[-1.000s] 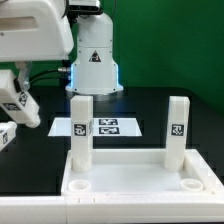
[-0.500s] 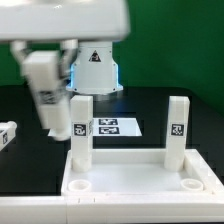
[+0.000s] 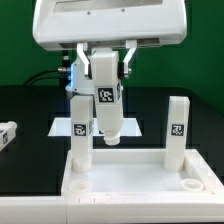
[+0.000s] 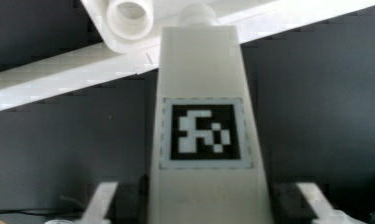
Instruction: Assemble desk
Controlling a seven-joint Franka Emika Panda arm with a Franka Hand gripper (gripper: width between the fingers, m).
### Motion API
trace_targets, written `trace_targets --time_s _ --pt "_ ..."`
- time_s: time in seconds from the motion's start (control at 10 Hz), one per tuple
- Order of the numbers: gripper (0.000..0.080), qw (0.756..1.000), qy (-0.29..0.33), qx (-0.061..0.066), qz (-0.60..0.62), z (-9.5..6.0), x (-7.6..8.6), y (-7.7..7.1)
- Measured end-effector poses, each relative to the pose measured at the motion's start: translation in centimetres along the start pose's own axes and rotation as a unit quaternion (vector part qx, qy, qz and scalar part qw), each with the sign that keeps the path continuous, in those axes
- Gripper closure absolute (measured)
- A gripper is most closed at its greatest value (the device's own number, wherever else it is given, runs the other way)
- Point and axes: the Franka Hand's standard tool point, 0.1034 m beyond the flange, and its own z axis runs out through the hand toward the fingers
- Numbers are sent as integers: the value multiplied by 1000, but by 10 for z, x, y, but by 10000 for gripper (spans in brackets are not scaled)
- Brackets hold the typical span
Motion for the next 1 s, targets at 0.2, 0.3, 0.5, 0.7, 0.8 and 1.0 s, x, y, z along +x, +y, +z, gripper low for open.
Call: trace_targets --time_s 0.2,0.3,0.5,0.7,0.8,1.0 --pt "512 1000 0 1 -7 0 -1 -4" --pt "512 999 5 9 -45 1 -7 -28" --pt "512 995 -1 21 -94 2 -23 -69" --pt "512 996 0 19 -91 2 -21 -65" --pt "512 996 -1 20 -91 2 -22 -66" --pt "512 995 -1 20 -93 3 -23 -67"
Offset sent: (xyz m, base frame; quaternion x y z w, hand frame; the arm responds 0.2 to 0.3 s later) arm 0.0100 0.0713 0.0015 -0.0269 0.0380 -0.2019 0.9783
